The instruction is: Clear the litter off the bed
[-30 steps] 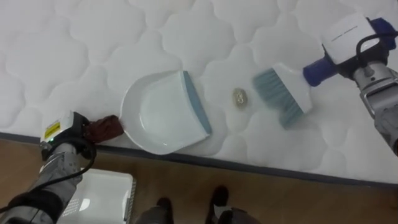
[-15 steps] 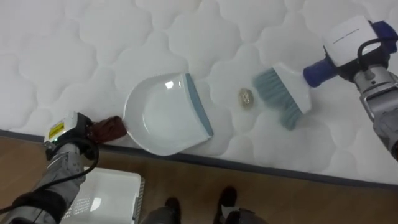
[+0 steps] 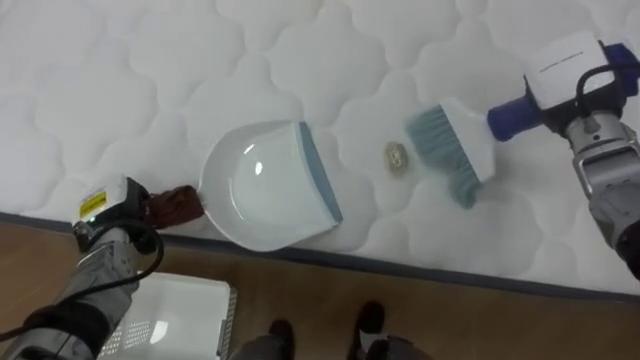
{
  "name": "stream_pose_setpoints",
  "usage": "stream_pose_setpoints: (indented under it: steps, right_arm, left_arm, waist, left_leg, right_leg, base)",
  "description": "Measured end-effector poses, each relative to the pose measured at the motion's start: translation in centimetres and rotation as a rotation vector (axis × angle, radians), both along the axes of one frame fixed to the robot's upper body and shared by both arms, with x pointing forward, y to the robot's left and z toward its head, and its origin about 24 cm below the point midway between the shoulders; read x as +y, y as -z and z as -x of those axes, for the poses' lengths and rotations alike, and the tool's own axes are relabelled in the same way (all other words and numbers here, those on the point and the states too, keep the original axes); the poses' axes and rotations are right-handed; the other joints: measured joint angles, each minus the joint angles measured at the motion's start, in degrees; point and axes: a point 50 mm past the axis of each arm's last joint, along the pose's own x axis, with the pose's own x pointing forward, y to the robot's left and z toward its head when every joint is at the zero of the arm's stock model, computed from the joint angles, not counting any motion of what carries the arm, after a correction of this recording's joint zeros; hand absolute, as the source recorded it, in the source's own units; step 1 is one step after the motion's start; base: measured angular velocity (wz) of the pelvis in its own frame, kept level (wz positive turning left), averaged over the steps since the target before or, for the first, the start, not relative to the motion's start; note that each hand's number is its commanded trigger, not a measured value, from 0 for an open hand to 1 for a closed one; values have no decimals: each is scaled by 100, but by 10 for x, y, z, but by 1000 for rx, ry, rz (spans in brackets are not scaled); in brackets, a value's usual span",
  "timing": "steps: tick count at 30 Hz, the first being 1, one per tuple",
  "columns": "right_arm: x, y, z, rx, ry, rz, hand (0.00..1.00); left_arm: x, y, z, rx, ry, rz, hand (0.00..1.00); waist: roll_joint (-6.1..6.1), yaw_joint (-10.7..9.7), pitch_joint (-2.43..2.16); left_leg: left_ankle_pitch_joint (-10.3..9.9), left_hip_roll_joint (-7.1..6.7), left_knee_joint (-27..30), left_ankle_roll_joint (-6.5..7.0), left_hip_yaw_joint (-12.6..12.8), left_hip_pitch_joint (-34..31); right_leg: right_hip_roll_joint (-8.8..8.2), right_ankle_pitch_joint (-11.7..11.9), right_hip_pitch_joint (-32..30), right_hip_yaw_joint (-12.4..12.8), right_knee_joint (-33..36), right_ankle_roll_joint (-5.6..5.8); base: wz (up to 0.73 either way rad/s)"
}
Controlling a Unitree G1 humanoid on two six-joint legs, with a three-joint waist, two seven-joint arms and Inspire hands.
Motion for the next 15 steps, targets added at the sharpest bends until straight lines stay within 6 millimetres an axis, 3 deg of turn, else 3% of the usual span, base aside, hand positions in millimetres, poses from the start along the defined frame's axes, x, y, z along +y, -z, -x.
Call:
stream_pose_setpoints:
  steps: [10, 15]
  right_arm:
    - [6, 2, -1, 1, 1, -7, 100]
    - [9, 7, 2, 5, 4, -9, 100]
  left_arm:
    - [-4, -9, -8, -14, 48, -80, 100]
    - [-8, -13, -11, -25, 71, -102, 100]
  waist:
    - [12, 3, -12]
    - [87, 3, -63]
  left_leg:
    - [18, -27, 32, 30, 0, 11]
    - [18, -27, 25, 30, 0, 18]
  right_leg:
    - [-9, -1, 4, -12, 6, 15]
    - [-11, -1, 12, -15, 25, 15]
  base:
    - [0]
    - [0]
